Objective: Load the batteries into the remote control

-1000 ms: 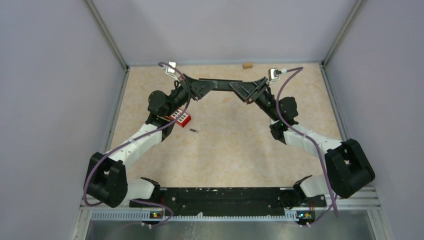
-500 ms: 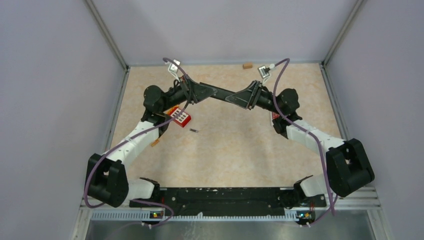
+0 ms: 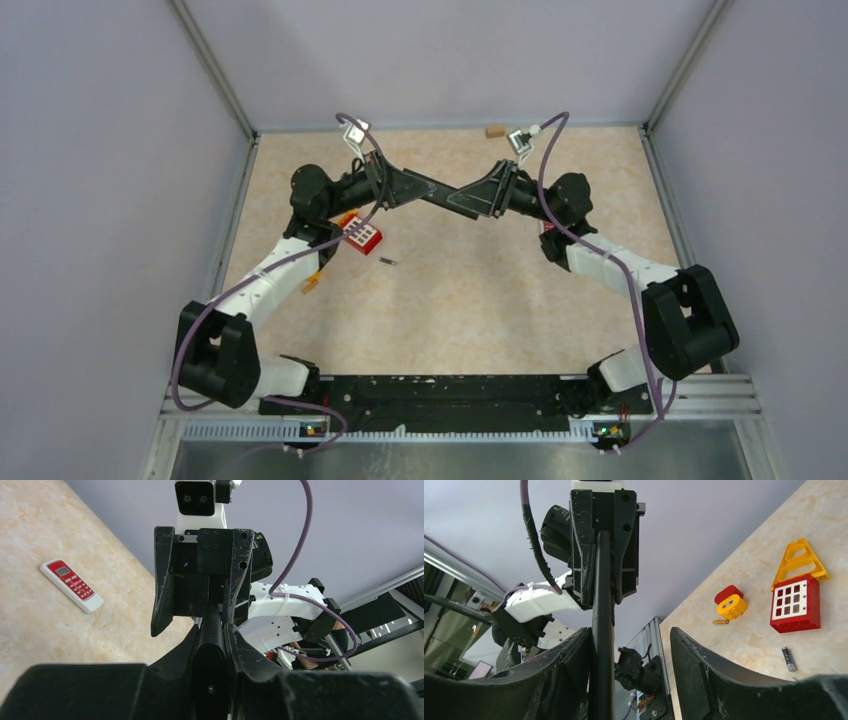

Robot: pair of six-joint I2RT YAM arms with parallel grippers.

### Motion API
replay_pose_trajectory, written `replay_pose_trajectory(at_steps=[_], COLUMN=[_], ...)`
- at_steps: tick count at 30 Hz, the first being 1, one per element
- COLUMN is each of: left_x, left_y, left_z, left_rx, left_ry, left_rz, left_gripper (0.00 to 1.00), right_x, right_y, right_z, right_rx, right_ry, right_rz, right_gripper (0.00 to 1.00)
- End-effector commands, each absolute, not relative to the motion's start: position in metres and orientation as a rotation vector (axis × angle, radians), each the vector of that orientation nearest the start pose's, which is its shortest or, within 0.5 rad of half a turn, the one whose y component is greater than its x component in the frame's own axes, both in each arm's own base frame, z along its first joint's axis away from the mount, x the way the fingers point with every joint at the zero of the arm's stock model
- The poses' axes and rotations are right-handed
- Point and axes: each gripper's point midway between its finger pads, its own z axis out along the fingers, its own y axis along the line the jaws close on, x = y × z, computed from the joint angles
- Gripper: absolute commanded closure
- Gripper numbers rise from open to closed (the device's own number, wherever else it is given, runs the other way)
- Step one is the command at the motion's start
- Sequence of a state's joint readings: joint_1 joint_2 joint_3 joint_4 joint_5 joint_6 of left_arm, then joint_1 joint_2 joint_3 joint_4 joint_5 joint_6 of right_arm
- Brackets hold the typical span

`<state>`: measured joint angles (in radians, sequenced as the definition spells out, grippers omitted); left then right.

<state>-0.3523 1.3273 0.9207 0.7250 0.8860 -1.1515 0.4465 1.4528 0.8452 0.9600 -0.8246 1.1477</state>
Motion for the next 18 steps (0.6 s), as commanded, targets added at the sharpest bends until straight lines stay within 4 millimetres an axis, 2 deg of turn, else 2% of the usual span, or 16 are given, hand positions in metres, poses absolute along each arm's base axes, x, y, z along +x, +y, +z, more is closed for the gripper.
replay_pose_trajectory(at_steps=[1, 3, 6, 9, 12, 18], left_x=[0.273, 0.274, 0.279, 0.284, 0.286, 0.29], left_y=[-0.275, -0.274, -0.267, -0.259, -0.251, -0.24], left_z=[0.383, 0.386, 0.389, 0.393, 0.393, 0.393], left_rx=[0.35, 0.342, 0.298, 0.235, 0.185, 0.134], left_ry=[1.528, 1.516, 1.509, 1.508, 1.492, 1.435], left_rz=[-1.802, -1.811, -1.825, -1.867, -1.933, -1.988], left_gripper=[1.0, 1.0, 1.0, 1.0, 1.0, 1.0], right_x=[0.286, 0.288, 0.29, 0.291, 0.292, 0.291], right_y=[0.306, 0.308, 0.309, 0.303, 0.294, 0.293], right_z=[0.343, 0.336, 0.319, 0.304, 0.304, 0.308], right_rx=[-0.369, -0.369, -0.385, -0.387, -0.391, -0.42], right_ry=[1.489, 1.52, 1.565, 1.575, 1.546, 1.514], right_rz=[1.785, 1.784, 1.767, 1.756, 1.764, 1.778], right_gripper=[0.44, 0.53, 0.76, 0.85, 0.87, 0.87])
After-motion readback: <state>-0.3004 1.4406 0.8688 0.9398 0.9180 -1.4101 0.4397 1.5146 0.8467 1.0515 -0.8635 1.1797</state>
